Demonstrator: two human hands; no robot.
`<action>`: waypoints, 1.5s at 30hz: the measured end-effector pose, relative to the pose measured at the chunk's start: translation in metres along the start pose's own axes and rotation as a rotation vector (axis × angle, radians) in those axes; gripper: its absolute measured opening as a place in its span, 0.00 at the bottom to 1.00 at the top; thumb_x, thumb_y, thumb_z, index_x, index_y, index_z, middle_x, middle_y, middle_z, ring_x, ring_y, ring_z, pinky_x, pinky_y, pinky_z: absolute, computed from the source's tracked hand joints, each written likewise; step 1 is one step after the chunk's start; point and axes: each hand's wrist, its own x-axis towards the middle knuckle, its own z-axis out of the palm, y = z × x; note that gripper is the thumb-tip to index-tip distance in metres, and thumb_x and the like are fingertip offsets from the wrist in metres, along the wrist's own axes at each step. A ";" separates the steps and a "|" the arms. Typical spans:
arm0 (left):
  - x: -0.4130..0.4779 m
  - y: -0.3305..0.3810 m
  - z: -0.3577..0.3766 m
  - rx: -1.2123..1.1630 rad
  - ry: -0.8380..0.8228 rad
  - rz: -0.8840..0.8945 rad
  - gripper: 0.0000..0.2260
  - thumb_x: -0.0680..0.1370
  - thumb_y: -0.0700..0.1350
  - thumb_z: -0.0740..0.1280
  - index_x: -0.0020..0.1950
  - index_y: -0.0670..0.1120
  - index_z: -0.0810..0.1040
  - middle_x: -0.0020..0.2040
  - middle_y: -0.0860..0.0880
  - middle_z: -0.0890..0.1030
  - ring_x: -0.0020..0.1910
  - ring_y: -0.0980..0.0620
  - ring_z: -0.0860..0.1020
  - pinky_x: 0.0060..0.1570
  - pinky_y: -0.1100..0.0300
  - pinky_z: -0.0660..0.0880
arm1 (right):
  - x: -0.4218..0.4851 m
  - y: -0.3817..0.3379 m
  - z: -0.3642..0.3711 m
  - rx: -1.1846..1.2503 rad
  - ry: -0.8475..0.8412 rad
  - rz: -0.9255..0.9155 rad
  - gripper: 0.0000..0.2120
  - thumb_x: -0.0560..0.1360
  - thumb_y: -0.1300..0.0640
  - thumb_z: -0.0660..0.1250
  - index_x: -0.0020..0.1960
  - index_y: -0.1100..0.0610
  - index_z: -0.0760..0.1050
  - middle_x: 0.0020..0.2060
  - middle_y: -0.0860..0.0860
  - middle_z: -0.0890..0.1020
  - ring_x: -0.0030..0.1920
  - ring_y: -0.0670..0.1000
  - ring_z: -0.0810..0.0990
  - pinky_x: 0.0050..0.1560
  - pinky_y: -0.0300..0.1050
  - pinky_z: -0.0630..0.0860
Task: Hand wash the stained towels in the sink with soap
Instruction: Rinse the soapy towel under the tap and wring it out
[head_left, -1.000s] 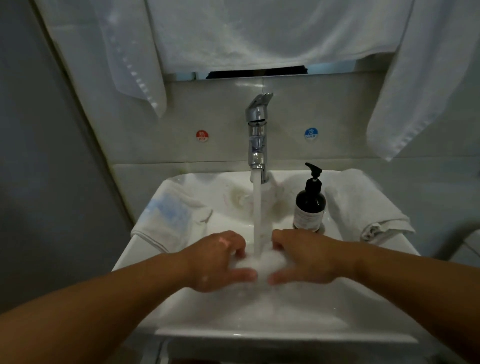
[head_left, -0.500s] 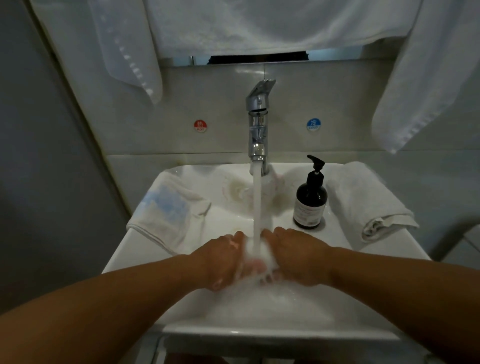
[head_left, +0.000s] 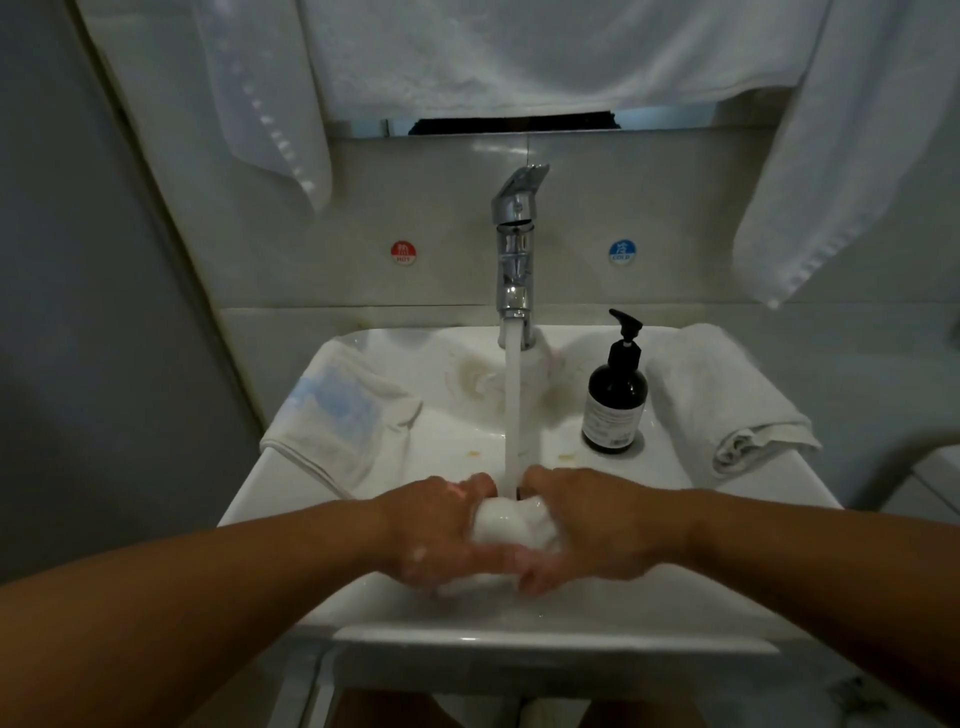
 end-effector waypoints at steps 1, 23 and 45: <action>0.001 0.000 0.004 0.003 0.003 -0.011 0.34 0.72 0.74 0.64 0.71 0.54 0.67 0.62 0.52 0.79 0.57 0.52 0.79 0.60 0.52 0.78 | 0.001 0.001 0.004 0.010 -0.029 -0.003 0.36 0.67 0.34 0.77 0.68 0.44 0.65 0.59 0.44 0.76 0.53 0.46 0.77 0.56 0.44 0.77; 0.032 -0.008 0.009 0.035 0.141 -0.039 0.26 0.77 0.68 0.63 0.58 0.48 0.82 0.50 0.50 0.84 0.48 0.51 0.81 0.46 0.61 0.73 | 0.021 0.017 0.018 0.087 0.143 0.038 0.29 0.61 0.31 0.78 0.56 0.45 0.79 0.47 0.43 0.84 0.45 0.44 0.82 0.50 0.47 0.82; 0.020 -0.009 0.010 0.078 0.055 -0.017 0.29 0.78 0.64 0.66 0.74 0.50 0.68 0.63 0.49 0.78 0.56 0.52 0.79 0.58 0.59 0.77 | 0.021 0.015 0.019 -0.206 0.065 0.010 0.31 0.75 0.36 0.69 0.72 0.45 0.64 0.52 0.49 0.81 0.45 0.48 0.79 0.49 0.46 0.78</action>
